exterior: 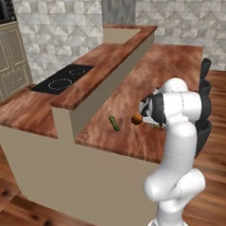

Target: Open the fridge, remove the orange, squash, and chicken drumstick, and place them on any counter.

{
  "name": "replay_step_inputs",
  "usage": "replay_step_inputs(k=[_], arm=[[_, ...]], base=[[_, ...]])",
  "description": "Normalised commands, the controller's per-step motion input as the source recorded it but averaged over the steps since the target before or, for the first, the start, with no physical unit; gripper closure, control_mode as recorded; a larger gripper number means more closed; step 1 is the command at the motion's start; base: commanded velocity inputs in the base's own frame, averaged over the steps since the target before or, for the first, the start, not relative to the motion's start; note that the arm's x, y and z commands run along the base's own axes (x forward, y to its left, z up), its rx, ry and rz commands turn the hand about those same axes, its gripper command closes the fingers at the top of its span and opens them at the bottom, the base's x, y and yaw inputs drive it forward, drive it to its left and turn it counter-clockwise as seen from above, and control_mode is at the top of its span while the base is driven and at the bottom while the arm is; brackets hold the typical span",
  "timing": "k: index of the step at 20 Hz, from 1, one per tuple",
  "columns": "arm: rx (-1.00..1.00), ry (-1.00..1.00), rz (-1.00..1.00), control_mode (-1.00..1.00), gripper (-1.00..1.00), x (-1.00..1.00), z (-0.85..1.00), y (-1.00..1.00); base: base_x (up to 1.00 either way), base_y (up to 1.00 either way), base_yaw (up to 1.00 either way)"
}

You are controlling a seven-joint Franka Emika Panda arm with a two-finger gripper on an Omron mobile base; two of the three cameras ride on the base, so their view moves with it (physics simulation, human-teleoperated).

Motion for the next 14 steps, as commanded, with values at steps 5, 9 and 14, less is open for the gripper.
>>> replay_step_inputs(k=[5,9,14], arm=[[0.02,-0.05,0.00,-1.00,-1.00,-0.03,0.21,0.04],[0.00,-0.09,-0.03,-1.00,-1.00,0.00,0.26,0.27],[0.00,-0.30,0.00,-1.00,-1.00,-0.61,0.79,0.04]], base=[[0.00,0.00,0.00],[0.00,0.00,0.00],[0.00,0.00,0.00]])
